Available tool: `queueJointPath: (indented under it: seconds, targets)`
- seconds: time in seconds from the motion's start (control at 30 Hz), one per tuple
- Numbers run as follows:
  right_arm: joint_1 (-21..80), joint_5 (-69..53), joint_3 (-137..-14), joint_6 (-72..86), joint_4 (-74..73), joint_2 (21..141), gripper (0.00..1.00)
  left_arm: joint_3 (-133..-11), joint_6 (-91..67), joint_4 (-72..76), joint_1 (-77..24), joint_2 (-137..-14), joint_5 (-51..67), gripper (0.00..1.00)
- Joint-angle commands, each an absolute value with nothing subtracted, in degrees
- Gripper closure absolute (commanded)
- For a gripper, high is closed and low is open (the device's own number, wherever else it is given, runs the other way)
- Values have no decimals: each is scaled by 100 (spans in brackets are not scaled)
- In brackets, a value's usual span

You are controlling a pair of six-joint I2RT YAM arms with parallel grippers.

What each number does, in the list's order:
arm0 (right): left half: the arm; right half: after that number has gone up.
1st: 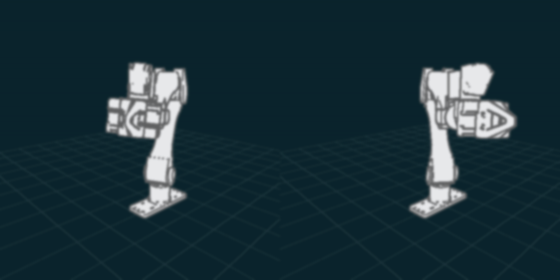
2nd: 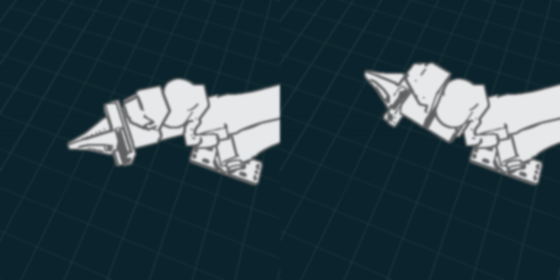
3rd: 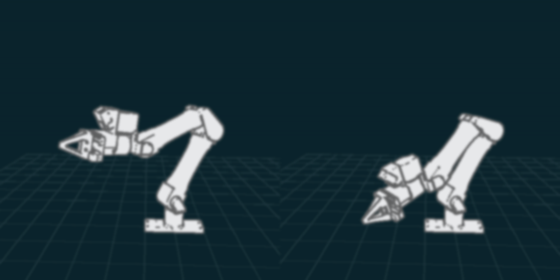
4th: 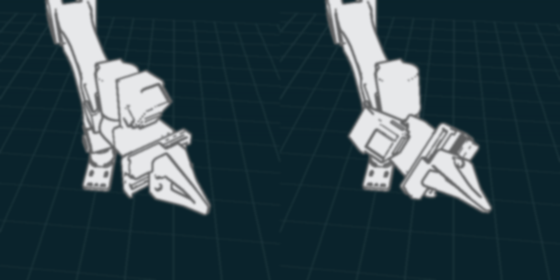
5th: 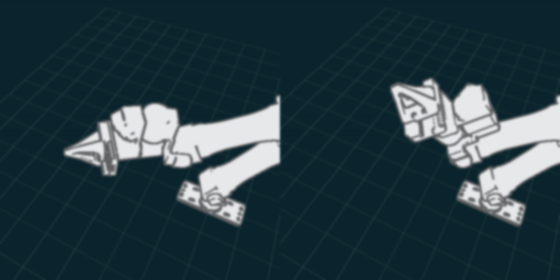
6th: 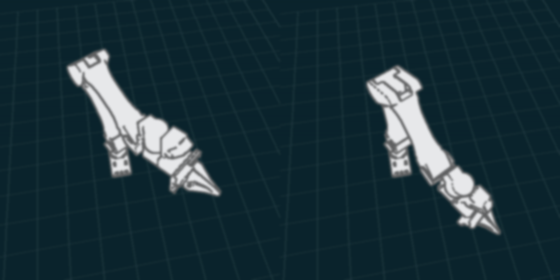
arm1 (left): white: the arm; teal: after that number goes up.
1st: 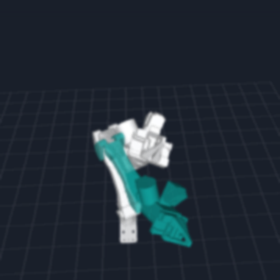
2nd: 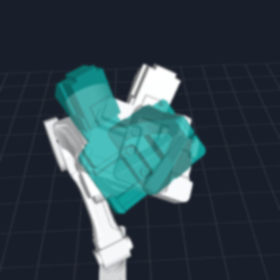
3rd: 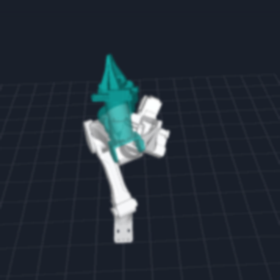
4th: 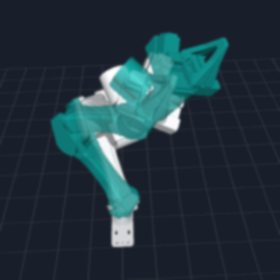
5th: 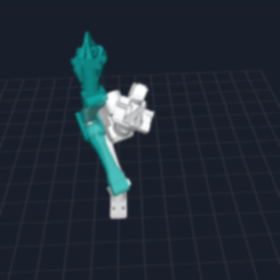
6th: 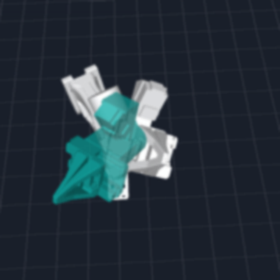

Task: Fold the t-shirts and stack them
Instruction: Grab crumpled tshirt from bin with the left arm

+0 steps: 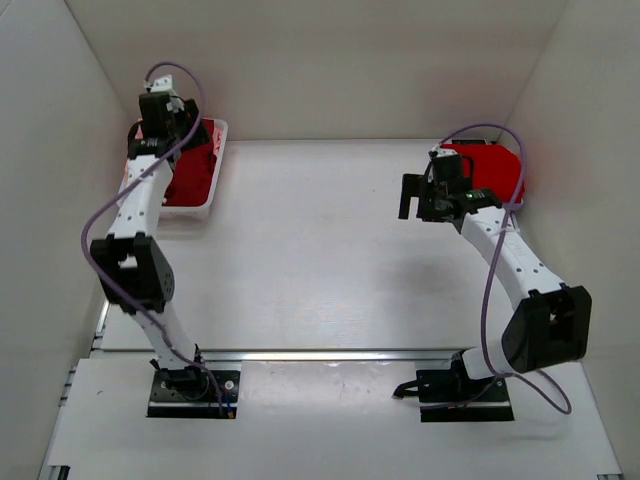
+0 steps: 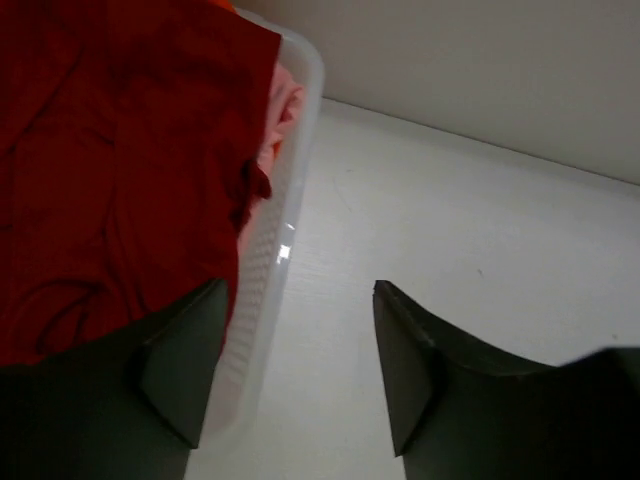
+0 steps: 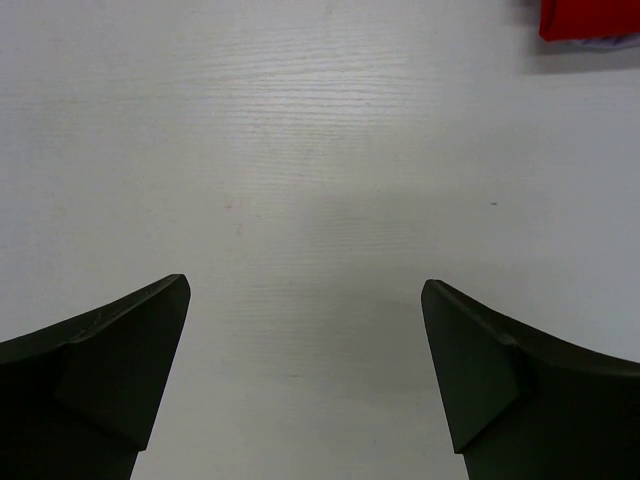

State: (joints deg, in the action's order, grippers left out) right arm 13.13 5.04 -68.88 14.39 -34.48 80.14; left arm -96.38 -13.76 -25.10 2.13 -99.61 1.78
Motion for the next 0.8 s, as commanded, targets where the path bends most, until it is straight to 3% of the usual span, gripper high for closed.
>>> queueJointPath:
  seconds: [0.0, 0.07, 0.2, 0.33, 0.57, 0.6, 0.67, 0.7, 0.77]
  targets:
    - [1388, 448, -7434, 1240, -3541, 8383, 1, -10973, -1599, -2952, 492, -11017, 97, 25]
    - [1441, 466, -7628, 1126, -3613, 8534, 1, -11571, -1687, -3119, 518, -11774, 9, 23]
    - [1389, 475, -7874, 1037, -3665, 8867, 0, -12785, -1889, -3260, 667, -12829, 35, 33]
    - [1345, 431, -7998, 958, -3718, 9079, 0, -13727, -2057, -3507, 783, -13876, 53, 36]
    - [1274, 255, -7858, 967, -3639, 9263, 1, -13869, -1758, -3595, 730, -14404, -642, 27]
    - [1257, 237, -7875, 975, -3604, 9272, 1, -13852, -1758, -3612, 756, -14440, -633, 33]
    - [1266, 237, -7866, 1002, -3595, 9325, 1, -13904, -1749, -3683, 782, -14511, -493, 73]
    - [1283, 246, -7858, 985, -3673, 9290, 1, -13922, -1740, -3726, 808, -14519, -483, 100]
    - [1344, 298, -7884, 993, -3682, 9308, 1, -13983, -1767, -3814, 782, -14432, -510, 100]
